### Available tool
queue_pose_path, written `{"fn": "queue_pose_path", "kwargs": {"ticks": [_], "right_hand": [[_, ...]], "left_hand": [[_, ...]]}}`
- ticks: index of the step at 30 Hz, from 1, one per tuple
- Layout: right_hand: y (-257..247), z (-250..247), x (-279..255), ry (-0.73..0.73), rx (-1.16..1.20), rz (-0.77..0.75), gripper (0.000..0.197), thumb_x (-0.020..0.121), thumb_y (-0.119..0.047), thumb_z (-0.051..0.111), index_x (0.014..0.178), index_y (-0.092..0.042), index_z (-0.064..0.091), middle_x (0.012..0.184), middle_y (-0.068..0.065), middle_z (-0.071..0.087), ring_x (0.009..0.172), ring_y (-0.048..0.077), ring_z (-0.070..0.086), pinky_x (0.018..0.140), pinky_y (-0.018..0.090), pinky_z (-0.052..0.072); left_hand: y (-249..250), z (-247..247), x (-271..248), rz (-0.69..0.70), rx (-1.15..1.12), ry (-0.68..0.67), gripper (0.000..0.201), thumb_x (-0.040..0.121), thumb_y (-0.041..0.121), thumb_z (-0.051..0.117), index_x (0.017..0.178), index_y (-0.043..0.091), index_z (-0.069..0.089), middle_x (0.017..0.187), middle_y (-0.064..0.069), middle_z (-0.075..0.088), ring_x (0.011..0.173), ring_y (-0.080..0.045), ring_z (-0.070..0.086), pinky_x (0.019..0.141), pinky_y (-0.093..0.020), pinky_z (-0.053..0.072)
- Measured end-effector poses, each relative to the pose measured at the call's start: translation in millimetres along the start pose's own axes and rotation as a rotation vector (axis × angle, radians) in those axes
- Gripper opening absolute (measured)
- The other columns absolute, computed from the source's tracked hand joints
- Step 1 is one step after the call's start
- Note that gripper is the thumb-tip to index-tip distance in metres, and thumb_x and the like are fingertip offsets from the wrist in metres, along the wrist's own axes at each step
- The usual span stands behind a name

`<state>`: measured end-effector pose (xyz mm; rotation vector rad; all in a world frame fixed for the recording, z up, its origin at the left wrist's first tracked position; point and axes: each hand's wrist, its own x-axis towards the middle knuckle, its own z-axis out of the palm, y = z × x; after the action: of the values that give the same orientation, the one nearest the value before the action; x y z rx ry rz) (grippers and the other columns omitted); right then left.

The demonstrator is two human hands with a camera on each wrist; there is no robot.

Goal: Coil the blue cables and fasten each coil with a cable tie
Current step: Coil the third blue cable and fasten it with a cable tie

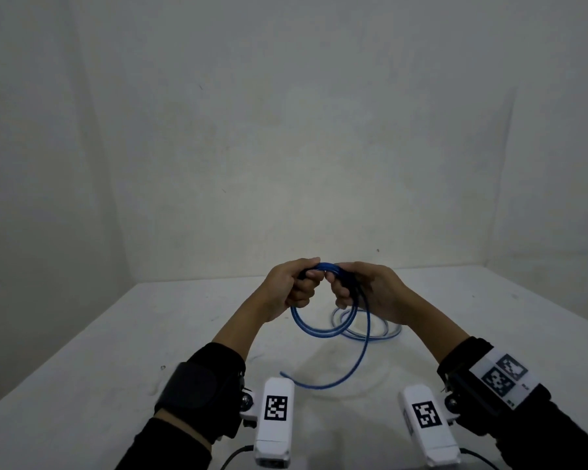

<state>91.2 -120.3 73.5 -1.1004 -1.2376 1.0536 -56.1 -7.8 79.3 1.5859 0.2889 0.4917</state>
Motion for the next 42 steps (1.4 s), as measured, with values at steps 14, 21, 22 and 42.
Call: {"fn": "queue_pose_path", "kwargs": {"ticks": [14,21,22,42], "right_hand": [[3,2,9,0.19,-0.01,0.003,0.039,0.106,-0.033,0.026,0.072,-0.02,0.041,0.053,-0.01,0.024,0.04,0.004,0.016,0.042,0.02,0.014],[-4,-13,15,0.428,0.073,-0.17,0.04,0.106,-0.033,0.027,0.071,-0.018,0.041,0.048,-0.011,0.024,0.037,0.003,0.016,0.038,0.019,0.015],[-5,-14,15,0.432,0.074,-0.187,0.04,0.106,-0.033,0.028,0.072,-0.018,0.042,0.048,-0.011,0.025,0.037,0.003,0.016,0.038,0.019,0.016],[12,-19,7,0.318,0.056,-0.037,0.04,0.105,-0.035,0.029,0.072,-0.018,0.041,0.05,-0.01,0.026,0.037,0.003,0.019,0.035,0.016,0.021]], "left_hand": [[-6,1,9,0.182,0.232,0.217,0.038,0.1,0.042,0.034,0.097,0.009,0.051,0.073,0.0,0.054,0.066,-0.011,0.052,0.069,-0.024,0.043],[-42,2,10,-0.277,0.011,0.506,0.046,0.1,0.04,0.036,0.064,0.012,0.045,0.055,-0.002,0.045,0.045,-0.012,0.038,0.04,-0.019,0.031],[-49,6,5,-0.457,0.05,0.346,0.054,0.099,0.049,0.032,0.065,0.01,0.048,0.052,-0.003,0.05,0.043,-0.012,0.043,0.037,-0.017,0.034],[-57,27,11,0.225,-0.255,0.491,0.032,0.103,0.02,0.032,0.099,0.017,0.064,0.101,-0.003,0.07,0.1,-0.019,0.067,0.081,-0.026,0.055]]}}
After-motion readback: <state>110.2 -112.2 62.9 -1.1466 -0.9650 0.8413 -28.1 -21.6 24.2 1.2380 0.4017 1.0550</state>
